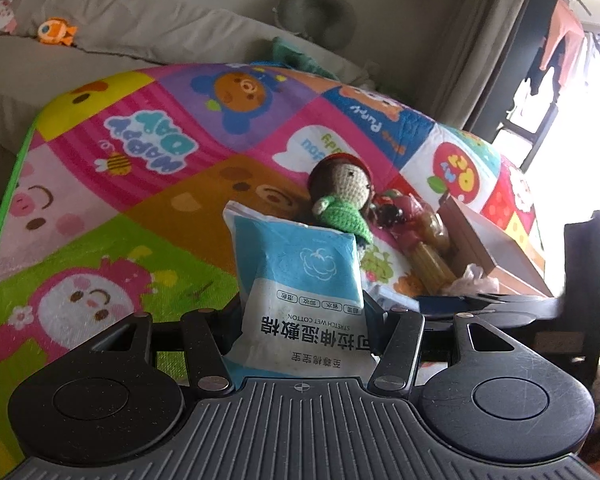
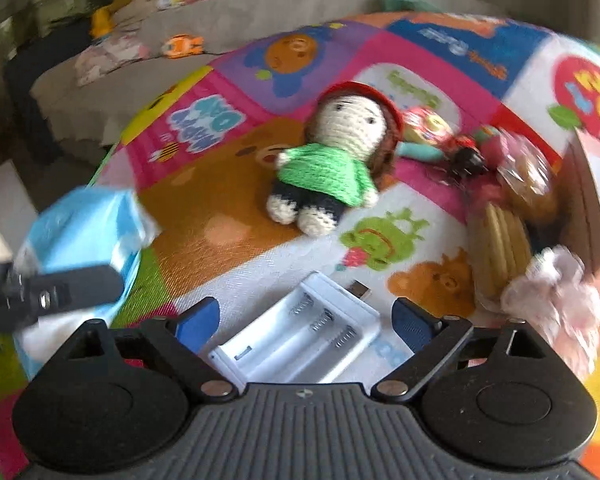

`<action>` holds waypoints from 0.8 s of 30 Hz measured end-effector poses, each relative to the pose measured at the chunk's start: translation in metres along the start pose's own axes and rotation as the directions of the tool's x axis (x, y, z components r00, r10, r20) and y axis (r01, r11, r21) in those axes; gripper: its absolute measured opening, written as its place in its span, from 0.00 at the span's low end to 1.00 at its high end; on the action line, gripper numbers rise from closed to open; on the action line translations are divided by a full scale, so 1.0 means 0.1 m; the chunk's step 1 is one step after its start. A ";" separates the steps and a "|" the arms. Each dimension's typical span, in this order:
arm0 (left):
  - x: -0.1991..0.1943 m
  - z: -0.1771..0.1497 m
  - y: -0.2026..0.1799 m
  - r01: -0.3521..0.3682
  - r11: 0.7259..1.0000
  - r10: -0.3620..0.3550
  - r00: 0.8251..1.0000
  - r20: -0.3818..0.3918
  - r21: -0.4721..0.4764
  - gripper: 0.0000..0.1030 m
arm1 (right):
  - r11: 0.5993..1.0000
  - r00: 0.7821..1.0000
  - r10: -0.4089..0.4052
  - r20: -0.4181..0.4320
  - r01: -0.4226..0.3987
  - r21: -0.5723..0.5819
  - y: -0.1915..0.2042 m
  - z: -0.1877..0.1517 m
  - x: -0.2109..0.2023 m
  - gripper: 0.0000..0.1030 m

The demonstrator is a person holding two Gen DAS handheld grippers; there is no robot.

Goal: Organize objects
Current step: 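Grasp the white battery charger with the right gripper while the left gripper holds the bag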

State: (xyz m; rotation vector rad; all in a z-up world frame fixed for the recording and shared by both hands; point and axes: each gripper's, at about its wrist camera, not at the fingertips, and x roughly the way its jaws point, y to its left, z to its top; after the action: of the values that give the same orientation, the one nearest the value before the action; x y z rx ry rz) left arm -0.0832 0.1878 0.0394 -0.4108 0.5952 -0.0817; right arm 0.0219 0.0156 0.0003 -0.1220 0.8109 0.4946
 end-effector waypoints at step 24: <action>-0.06 -0.06 -0.09 -0.013 0.999 0.014 0.999 -0.033 0.039 0.58 | 0.983 0.999 0.039 0.036 -0.032 -0.182 0.06 -0.14 -0.18 0.46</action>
State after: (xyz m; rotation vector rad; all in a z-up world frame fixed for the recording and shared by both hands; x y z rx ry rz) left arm -0.0912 0.1788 0.0417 -0.3681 0.6284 -0.0873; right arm -0.0010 0.0096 0.0042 -0.2656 0.7297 0.6022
